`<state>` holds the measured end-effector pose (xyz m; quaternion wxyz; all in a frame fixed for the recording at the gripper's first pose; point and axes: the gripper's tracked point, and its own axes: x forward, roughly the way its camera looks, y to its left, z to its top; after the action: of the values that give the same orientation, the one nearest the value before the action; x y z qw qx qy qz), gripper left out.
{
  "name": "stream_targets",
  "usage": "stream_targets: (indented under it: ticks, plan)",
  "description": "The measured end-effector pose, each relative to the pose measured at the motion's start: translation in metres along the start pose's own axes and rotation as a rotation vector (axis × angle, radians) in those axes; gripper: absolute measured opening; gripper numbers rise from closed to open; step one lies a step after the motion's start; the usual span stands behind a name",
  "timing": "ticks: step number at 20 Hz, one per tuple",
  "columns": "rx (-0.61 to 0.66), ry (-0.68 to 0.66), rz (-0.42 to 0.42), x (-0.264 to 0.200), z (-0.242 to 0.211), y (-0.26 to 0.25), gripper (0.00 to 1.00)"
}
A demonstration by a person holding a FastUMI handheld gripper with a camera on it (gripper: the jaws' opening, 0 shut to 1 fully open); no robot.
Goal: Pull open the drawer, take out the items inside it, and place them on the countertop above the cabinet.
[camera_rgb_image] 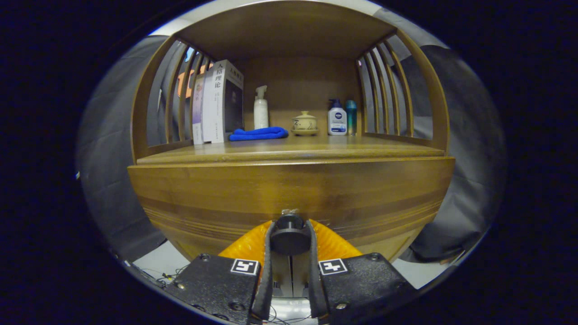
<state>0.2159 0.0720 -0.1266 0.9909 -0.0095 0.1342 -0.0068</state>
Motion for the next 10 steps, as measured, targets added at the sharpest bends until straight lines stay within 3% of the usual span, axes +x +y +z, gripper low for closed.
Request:
stream_targets:
  ticks: [10]
  plan:
    - [-0.008, 0.008, 0.024, -0.073, -0.02, 0.005, 0.35]
